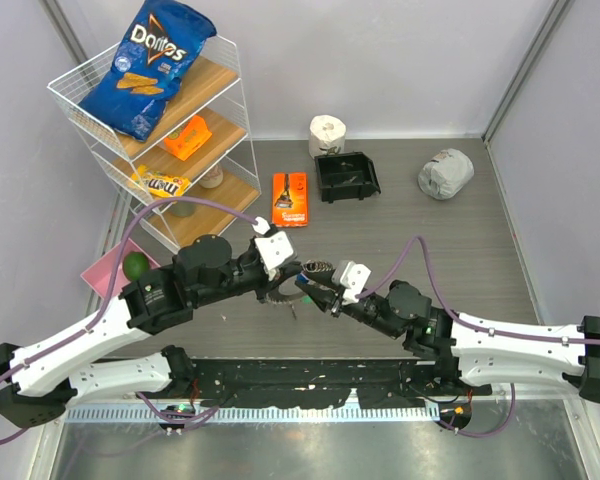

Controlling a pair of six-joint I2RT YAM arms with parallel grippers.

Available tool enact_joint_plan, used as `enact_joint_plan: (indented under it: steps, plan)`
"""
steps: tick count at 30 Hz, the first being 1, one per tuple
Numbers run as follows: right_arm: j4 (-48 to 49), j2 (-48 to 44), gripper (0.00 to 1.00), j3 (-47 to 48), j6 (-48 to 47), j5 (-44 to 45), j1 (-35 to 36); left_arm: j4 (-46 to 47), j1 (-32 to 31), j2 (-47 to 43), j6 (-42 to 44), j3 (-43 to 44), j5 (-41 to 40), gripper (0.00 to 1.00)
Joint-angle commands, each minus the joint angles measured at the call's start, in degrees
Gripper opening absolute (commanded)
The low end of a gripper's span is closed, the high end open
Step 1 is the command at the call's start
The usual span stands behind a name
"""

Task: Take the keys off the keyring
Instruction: Remove the key from the keyring.

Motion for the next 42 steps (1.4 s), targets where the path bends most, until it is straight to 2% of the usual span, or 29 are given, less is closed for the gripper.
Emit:
enact_joint_plan:
  steps: [1,4,10,17,26,31,33,38,42]
  plan:
    - [5.0,0.48,0.26,3.81,-0.41,2.38,0.08,4.51,-0.12,-0.84,-1.15,0.07,2.46,0.0]
    - [4.56,-0.22,0.05,3.72,0.21,2.99,0.08,4.51,-0.12,-0.84,-0.98,-0.19,2.11,0.0]
    - [-2.37,-6.46,0.05,3.37,3.02,0.1,0.08,4.43,-0.12,-1.45,-0.27,-1.77,0.35,0.0]
    - [-14.84,-13.31,0.05,5.3,6.97,-3.25,0.08,5.04,-0.12,-1.81,-0.1,-3.36,0.35,0.0]
    - [-33.29,-12.09,0.05,16.19,6.81,-4.74,0.08,5.3,-0.12,-1.45,-0.36,-4.76,4.83,0.0]
    - [-40.17,-11.48,0.05,20.68,5.49,-5.44,0.08,5.83,-0.03,-1.89,-0.54,-6.78,7.02,0.01]
    - [-42.89,-11.04,0.05,22.79,4.87,-6.67,0.08,6.36,-0.12,-2.24,-0.45,-7.75,7.9,0.09]
    - [-47.9,-10.42,0.05,26.57,0.49,-13.26,0.08,7.68,0.23,-3.65,0.69,-9.25,10.01,0.44]
    - [-48.79,-11.3,0.05,26.84,-2.59,-14.58,0.08,3.56,3.3,-2.95,0.7,-5.92,17.29,0.55]
